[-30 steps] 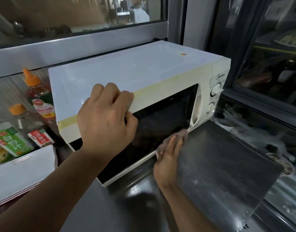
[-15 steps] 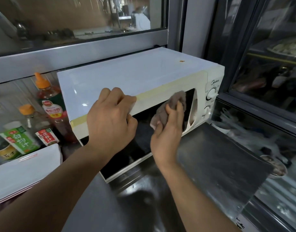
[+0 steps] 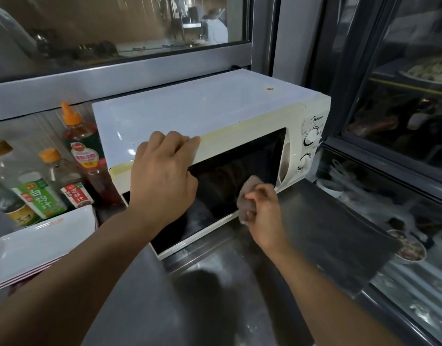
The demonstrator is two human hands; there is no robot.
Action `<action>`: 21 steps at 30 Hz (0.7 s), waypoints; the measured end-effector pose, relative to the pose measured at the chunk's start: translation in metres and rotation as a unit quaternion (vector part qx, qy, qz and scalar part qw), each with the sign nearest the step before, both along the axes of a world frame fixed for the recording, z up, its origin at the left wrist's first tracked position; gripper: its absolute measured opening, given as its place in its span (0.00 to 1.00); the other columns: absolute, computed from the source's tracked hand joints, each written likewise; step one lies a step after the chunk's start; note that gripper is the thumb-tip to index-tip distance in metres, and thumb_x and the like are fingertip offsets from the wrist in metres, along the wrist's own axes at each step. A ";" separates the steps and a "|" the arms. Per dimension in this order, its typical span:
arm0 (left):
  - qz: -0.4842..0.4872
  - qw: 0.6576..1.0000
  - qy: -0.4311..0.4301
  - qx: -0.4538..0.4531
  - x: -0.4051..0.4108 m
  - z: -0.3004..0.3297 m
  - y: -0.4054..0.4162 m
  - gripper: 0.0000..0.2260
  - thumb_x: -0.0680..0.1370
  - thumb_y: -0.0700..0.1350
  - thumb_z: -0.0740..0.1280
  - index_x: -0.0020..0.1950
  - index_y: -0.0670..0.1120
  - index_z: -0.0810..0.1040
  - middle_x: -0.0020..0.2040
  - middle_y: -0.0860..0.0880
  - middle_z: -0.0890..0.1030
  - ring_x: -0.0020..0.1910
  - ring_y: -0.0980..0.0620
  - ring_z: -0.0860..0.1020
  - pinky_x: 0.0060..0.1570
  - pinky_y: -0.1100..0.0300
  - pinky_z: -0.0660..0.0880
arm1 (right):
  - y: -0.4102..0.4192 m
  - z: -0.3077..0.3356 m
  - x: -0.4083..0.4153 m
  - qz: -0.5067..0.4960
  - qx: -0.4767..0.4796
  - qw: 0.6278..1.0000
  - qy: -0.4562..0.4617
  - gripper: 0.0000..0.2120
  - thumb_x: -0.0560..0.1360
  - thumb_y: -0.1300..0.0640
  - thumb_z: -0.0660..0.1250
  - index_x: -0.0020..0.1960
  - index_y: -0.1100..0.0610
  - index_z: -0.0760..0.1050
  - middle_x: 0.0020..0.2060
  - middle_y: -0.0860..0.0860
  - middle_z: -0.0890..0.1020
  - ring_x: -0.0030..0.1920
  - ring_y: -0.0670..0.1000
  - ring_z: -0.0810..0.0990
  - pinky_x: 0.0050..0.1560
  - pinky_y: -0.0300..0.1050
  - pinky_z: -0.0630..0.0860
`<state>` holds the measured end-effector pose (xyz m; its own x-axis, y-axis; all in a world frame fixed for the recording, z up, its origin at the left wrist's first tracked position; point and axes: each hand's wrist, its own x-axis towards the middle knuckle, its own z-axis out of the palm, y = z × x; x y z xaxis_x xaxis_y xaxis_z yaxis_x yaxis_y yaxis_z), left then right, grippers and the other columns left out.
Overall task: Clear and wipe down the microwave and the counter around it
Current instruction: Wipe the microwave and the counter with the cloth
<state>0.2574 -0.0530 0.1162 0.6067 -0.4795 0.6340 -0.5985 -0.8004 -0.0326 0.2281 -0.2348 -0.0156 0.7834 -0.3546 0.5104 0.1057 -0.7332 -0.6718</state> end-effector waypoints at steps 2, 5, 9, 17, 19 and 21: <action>-0.007 1.000 0.008 0.005 0.000 0.000 0.005 0.24 0.66 0.34 0.68 0.63 0.38 0.75 0.52 0.41 0.79 0.48 0.38 0.74 0.47 0.49 0.69 | 0.002 0.018 -0.004 -0.034 0.059 0.996 -0.064 0.13 0.67 0.73 0.64 0.49 0.62 0.72 0.44 0.50 0.71 0.41 0.45 0.72 0.42 0.32 0.71; -0.027 0.999 0.018 0.010 -0.001 -0.001 0.016 0.25 0.67 0.36 0.65 0.64 0.38 0.74 0.59 0.41 0.78 0.56 0.38 0.75 0.56 0.49 0.67 | -0.010 0.059 0.011 -0.130 0.157 0.970 -0.134 0.20 0.67 0.68 0.70 0.56 0.57 0.71 0.53 0.52 0.75 0.54 0.48 0.75 0.58 0.35 0.68; -0.004 0.999 -0.001 0.045 -0.006 -0.009 0.025 0.25 0.65 0.35 0.69 0.63 0.40 0.75 0.66 0.40 0.74 0.63 0.36 0.72 0.60 0.40 0.68 | -0.007 0.088 0.036 -0.104 0.284 0.942 -0.145 0.17 0.72 0.67 0.66 0.59 0.59 0.69 0.60 0.55 0.73 0.58 0.48 0.75 0.60 0.39 0.72; 0.012 0.999 -0.033 0.012 -0.004 -0.014 0.024 0.26 0.64 0.36 0.71 0.63 0.42 0.77 0.59 0.42 0.79 0.54 0.38 0.77 0.46 0.50 0.71 | 0.054 0.017 0.035 -0.082 0.185 0.969 -0.143 0.16 0.71 0.69 0.64 0.58 0.62 0.66 0.57 0.54 0.66 0.59 0.51 0.66 0.60 0.23 0.57; 0.016 0.999 -0.041 0.007 -0.003 -0.016 0.024 0.26 0.64 0.37 0.71 0.63 0.43 0.77 0.59 0.43 0.79 0.53 0.39 0.77 0.45 0.51 0.71 | 0.047 -0.016 0.030 -0.102 0.191 0.974 -0.071 0.18 0.71 0.71 0.64 0.58 0.62 0.66 0.57 0.54 0.65 0.61 0.55 0.67 0.59 0.25 0.58; 0.021 0.999 -0.050 0.005 -0.002 -0.018 0.024 0.26 0.64 0.38 0.72 0.63 0.44 0.77 0.59 0.43 0.79 0.53 0.39 0.77 0.45 0.51 0.70 | 0.042 -0.042 0.025 -0.108 0.197 0.974 -0.009 0.19 0.70 0.73 0.64 0.58 0.62 0.65 0.56 0.54 0.65 0.61 0.57 0.67 0.57 0.26 0.61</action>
<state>0.2553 -0.0291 0.0978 0.5605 -0.4616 0.6875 -0.5579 -0.8241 -0.0985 0.2531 -0.1925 -0.0576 0.6611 -0.6815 0.3139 -0.0083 -0.4249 -0.9052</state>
